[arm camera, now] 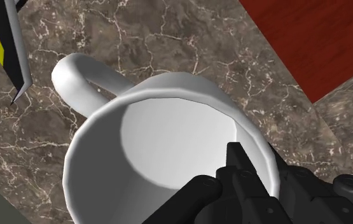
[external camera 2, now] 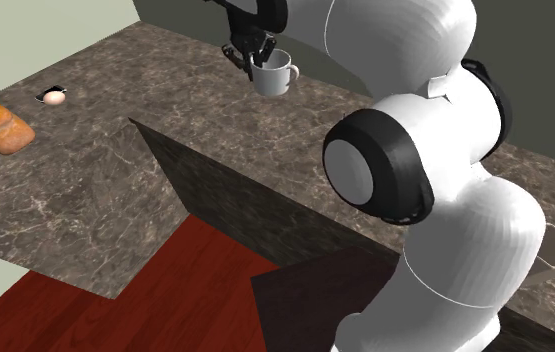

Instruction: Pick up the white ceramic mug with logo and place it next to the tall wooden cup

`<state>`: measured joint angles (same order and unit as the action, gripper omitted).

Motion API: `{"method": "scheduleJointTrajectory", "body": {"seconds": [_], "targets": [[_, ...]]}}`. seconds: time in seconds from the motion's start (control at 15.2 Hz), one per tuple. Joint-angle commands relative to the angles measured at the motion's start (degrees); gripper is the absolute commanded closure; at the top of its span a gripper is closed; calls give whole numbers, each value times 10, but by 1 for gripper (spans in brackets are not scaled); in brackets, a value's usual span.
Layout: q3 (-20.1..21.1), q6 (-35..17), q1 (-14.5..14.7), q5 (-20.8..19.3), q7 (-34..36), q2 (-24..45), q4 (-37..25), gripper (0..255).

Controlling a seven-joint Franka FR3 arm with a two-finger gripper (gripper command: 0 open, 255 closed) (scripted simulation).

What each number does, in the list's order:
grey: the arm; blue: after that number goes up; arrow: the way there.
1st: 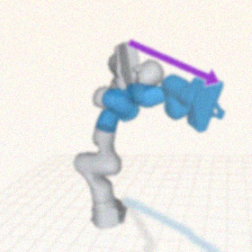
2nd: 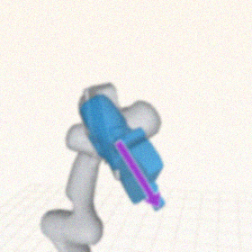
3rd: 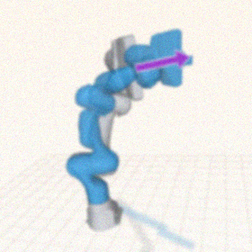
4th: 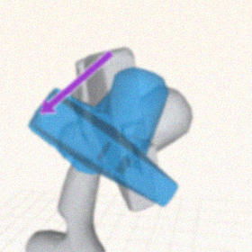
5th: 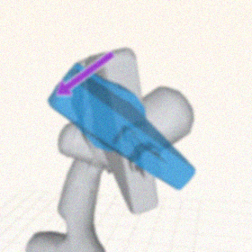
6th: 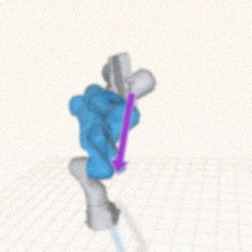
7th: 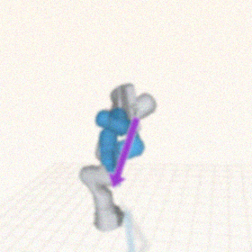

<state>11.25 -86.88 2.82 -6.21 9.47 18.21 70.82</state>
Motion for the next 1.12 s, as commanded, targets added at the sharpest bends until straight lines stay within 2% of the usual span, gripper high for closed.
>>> {"method": "scheduleJointTrajectory", "body": {"seconds": [0.0, 0.46, 1.06], "targets": [[-3, -17, -14, 8, -13, -43, 58, 255], [-31, -67, -59, 35, -80, -197, 255, 255], [-87, -85, -97, 38, -175, -353, 425, 255]]}}
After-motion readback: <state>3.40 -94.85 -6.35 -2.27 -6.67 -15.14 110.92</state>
